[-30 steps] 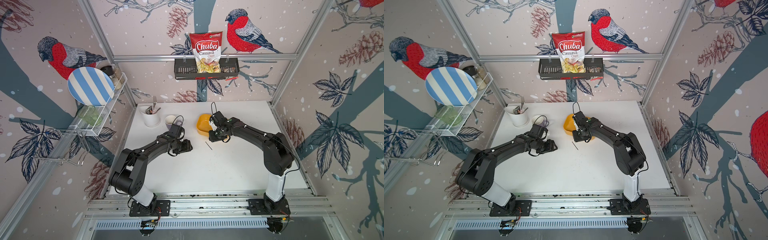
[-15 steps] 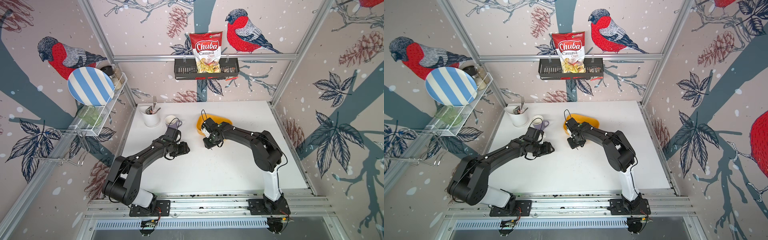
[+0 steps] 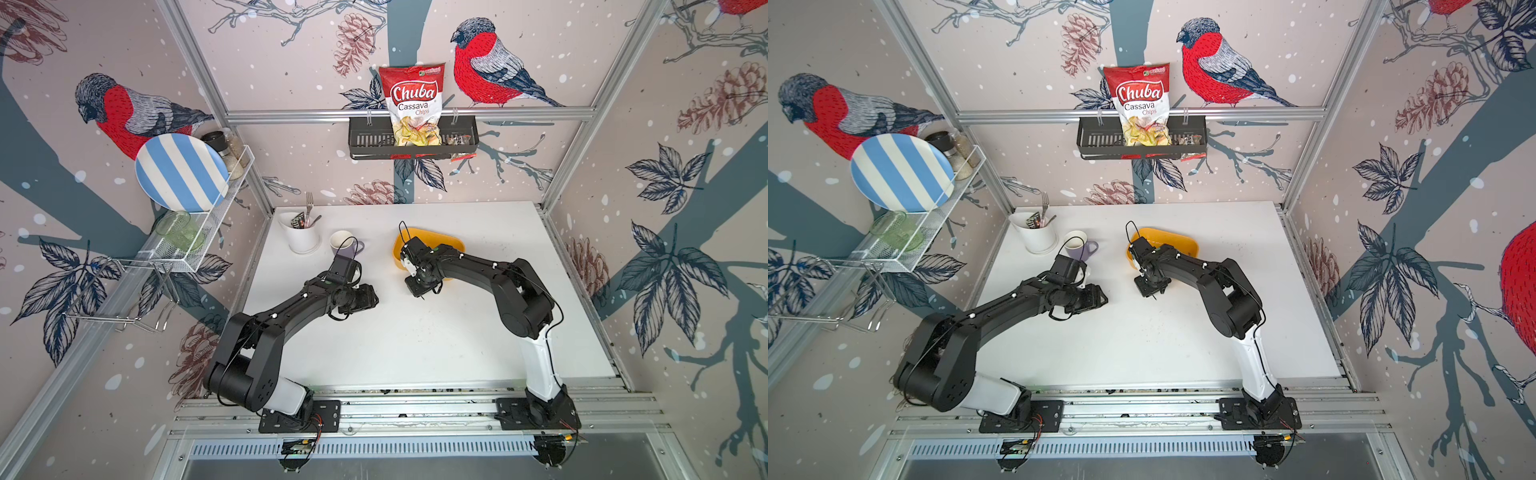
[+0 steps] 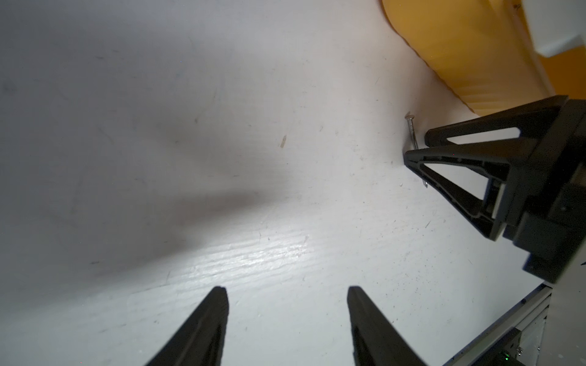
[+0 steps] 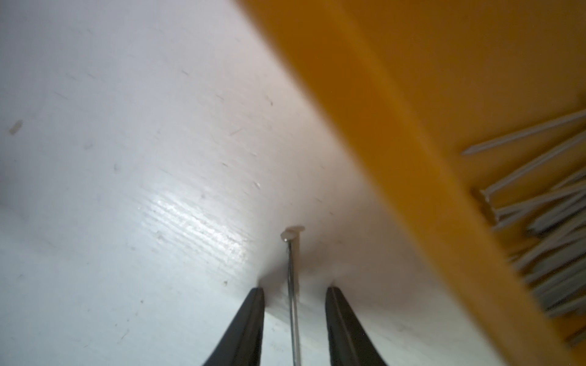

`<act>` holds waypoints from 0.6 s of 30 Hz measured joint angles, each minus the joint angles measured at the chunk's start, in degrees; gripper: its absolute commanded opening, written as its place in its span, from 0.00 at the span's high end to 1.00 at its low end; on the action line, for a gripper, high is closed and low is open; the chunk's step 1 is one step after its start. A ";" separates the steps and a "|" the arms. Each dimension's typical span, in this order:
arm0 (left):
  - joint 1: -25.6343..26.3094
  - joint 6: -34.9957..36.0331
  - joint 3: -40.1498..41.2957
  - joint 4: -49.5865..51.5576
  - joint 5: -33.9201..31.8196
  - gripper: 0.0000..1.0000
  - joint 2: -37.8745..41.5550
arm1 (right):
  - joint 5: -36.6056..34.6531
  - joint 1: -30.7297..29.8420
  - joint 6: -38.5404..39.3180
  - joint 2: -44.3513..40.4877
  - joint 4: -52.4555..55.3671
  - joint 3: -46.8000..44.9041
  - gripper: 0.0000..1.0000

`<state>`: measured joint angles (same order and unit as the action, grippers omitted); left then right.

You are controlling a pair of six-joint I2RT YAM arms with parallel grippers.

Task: Put the nails on the desktop into the storage box
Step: Pick up the nail from the center of the board.

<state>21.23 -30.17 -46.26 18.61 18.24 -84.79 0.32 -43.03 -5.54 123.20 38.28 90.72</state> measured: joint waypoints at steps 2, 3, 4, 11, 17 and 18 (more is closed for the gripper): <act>0.00 0.00 -0.11 0.00 0.00 0.38 -0.20 | -0.35 -0.04 0.70 0.42 -0.04 0.33 0.72; 0.00 0.00 -0.15 0.02 0.00 0.37 -0.28 | -0.31 -0.07 0.81 0.59 -0.13 0.42 0.76; 0.00 0.00 -0.17 0.00 0.00 0.38 -0.33 | -0.24 -0.11 0.85 0.72 -0.28 0.46 0.80; 0.00 -0.02 -0.20 0.02 -0.04 0.38 -0.44 | -1.29 -1.25 1.11 1.33 -0.46 0.68 1.00; 0.00 0.00 -0.20 0.02 -0.26 0.37 -0.42 | -1.68 -1.66 1.22 1.03 0.17 1.70 1.00; -0.02 0.00 -0.20 0.02 -0.26 0.37 -0.39 | -1.42 -1.66 1.22 0.96 0.26 1.92 1.00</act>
<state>21.21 -30.17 -46.46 18.63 17.98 -85.19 -1.10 -44.69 -4.32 124.16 38.54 92.64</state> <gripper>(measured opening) 0.626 0.051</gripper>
